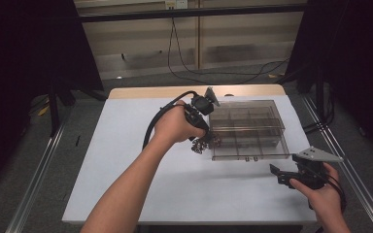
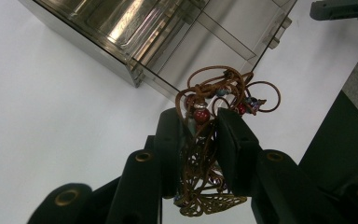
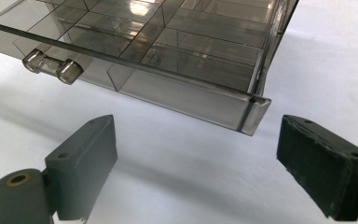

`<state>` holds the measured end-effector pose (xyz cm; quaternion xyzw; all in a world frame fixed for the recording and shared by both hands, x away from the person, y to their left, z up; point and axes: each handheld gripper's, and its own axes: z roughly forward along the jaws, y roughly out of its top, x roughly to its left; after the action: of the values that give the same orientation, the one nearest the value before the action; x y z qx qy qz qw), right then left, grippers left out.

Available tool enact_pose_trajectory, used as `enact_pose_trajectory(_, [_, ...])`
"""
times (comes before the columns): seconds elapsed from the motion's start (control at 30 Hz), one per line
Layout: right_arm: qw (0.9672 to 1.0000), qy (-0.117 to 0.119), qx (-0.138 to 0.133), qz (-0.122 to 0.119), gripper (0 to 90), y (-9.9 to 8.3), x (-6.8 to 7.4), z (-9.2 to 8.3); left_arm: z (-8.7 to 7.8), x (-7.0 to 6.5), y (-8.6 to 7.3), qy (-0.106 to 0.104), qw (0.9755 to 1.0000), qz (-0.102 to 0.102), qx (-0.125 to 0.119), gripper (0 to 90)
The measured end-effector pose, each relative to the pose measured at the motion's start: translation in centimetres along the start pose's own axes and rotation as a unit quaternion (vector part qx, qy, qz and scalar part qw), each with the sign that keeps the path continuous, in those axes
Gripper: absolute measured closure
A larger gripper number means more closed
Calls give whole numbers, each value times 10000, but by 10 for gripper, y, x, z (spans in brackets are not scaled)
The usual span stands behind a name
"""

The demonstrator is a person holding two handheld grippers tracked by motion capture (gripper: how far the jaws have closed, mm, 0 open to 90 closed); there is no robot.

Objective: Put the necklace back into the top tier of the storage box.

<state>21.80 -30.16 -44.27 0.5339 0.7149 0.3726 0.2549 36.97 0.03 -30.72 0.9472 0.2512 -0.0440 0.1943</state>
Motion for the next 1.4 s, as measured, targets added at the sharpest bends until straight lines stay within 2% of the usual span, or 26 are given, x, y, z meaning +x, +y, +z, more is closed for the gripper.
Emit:
enact_pose_trajectory(0.2, [10000,4,-3,-15,117,0,0,0,3,-2,5,34,10000,52,22,712])
enact_pose_trajectory(0.3, [10000,10,16,-6,117,0,0,0,5,-3,8,57,9999,144,46,712])
enact_pose_trajectory(0.43, [10000,13,11,-27,117,0,1,0,8,-6,12,69,9999,116,35,712])
enact_pose_trajectory(0.8, [10000,6,0,-31,118,1,1,0,15,-10,20,78,9997,229,21,711])
enact_pose_trajectory(0.83, [10000,15,6,-38,117,1,1,0,15,-11,20,69,9998,183,18,712])
enact_pose_trajectory(0.93, [10000,15,11,-45,118,1,1,0,17,-11,22,92,9996,258,27,711])
enact_pose_trajectory(1.0, [10000,19,5,-44,118,1,1,0,19,-13,23,98,9997,208,-15,711])
enact_pose_trajectory(1.13, [10000,3,10,-52,118,1,1,1,21,-13,25,105,9995,297,-1,711])
enact_pose_trajectory(1.4, [10000,-3,7,-62,119,1,1,0,27,-16,28,117,9996,246,40,712])
